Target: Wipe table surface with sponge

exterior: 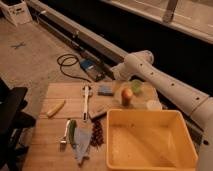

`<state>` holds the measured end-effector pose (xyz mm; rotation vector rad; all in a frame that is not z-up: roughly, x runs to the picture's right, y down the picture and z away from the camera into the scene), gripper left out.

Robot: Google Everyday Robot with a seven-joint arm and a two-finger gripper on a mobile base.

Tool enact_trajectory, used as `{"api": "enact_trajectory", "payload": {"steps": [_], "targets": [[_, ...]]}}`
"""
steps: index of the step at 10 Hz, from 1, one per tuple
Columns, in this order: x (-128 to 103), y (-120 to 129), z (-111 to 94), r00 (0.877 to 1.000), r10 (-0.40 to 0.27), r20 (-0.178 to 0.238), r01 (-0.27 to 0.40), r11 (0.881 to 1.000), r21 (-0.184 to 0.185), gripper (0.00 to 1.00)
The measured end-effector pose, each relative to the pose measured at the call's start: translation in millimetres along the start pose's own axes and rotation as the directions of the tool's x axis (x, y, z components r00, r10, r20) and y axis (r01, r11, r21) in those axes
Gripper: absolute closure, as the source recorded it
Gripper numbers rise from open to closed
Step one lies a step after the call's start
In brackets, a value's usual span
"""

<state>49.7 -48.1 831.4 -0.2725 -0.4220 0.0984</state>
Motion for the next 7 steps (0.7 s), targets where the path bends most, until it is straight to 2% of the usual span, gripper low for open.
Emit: {"api": "enact_trajectory", "payload": {"steps": [4, 5, 7], "targets": [[8.3, -24.2, 66.6, 0.999, 0.003, 0.034, -0.002, 0.999, -0.038, 0.20], [7.7, -26.0, 73.7, 0.999, 0.002, 0.035, 0.000, 0.999, -0.048, 0.20], [3.9, -26.6, 97.2, 1.000, -0.008, 0.014, 0.010, 0.996, -0.092, 0.20]]}}
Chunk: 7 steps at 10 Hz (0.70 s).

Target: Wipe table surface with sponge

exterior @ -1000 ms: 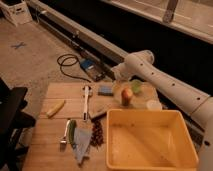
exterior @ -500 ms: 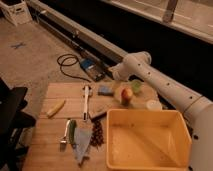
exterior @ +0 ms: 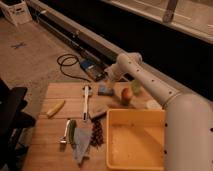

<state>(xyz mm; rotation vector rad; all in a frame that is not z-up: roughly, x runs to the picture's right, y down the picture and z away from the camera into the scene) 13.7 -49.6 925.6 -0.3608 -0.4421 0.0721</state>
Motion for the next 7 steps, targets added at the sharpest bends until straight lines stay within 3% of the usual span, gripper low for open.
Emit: {"api": "enact_trajectory", "payload": {"steps": [4, 7], "targets": [[6.5, 10.9, 43.3, 0.999, -0.001, -0.049, -0.004, 0.996, -0.093, 0.20], [12.1, 14.5, 56.1, 0.997, 0.009, -0.081, -0.019, 0.993, -0.121, 0.20]]}}
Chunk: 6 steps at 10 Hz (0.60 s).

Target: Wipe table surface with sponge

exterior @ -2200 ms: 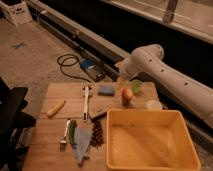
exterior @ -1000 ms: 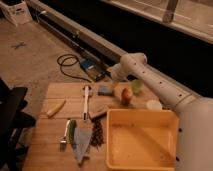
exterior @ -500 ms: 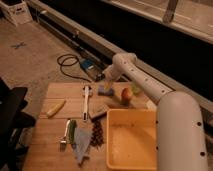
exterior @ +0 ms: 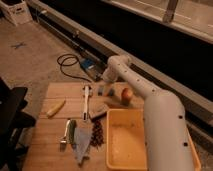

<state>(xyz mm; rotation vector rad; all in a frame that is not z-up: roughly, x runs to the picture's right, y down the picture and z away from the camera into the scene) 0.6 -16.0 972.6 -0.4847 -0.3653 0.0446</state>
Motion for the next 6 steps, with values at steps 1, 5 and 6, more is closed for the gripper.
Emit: {"api": "enact_trajectory", "payload": {"steps": [1, 5, 6], "targets": [[2.3, 0.0, 3.2, 1.000, 0.007, -0.008, -0.007, 1.000, -0.005, 0.20], [27.0, 6.0, 17.7, 0.997, 0.071, -0.029, -0.072, 0.997, -0.021, 0.20], [32.4, 7.9, 20.4, 0.996, 0.086, -0.031, -0.086, 0.996, -0.024, 0.20]]}}
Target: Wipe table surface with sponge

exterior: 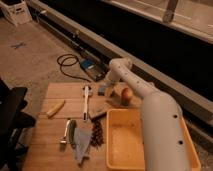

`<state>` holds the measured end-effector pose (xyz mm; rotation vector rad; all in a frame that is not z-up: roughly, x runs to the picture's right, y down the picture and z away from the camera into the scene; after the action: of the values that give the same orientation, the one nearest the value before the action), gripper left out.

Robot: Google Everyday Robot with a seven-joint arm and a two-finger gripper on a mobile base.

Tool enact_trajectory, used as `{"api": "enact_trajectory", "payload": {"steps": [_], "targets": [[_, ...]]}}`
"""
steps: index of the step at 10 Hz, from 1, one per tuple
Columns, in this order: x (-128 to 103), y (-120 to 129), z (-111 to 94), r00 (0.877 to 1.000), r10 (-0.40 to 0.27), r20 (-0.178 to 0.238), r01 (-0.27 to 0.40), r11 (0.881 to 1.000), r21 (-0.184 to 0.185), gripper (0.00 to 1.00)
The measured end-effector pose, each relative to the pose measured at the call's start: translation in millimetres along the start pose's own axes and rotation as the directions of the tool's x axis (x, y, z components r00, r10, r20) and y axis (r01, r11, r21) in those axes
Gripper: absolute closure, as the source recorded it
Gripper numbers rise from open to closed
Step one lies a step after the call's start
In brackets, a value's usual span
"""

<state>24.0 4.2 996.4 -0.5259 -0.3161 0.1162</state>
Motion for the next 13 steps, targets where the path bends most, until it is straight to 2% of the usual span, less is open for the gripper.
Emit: {"api": "enact_trajectory", "payload": {"steps": [1, 3, 6, 7, 9, 11, 13], "targets": [[6.9, 1.7, 3.3, 1.000, 0.018, -0.002, -0.019, 1.000, -0.005, 0.21], [14.2, 2.7, 3.8, 0.999, 0.040, -0.003, -0.040, 0.999, -0.005, 0.34], [20.7, 2.8, 0.1, 0.998, 0.060, 0.005, -0.060, 0.998, 0.013, 0.64], [20.4, 3.9, -3.1, 0.998, 0.062, 0.011, -0.063, 0.998, 0.020, 0.76], [18.3, 9.5, -14.8, 0.998, 0.065, 0.026, -0.066, 0.997, 0.033, 0.93], [16.9, 30.0, -26.7, 0.996, 0.077, 0.045, -0.078, 0.997, 0.025, 0.95], [23.7, 51.5, -30.9, 0.995, 0.094, 0.042, -0.094, 0.996, 0.001, 0.95]]}}
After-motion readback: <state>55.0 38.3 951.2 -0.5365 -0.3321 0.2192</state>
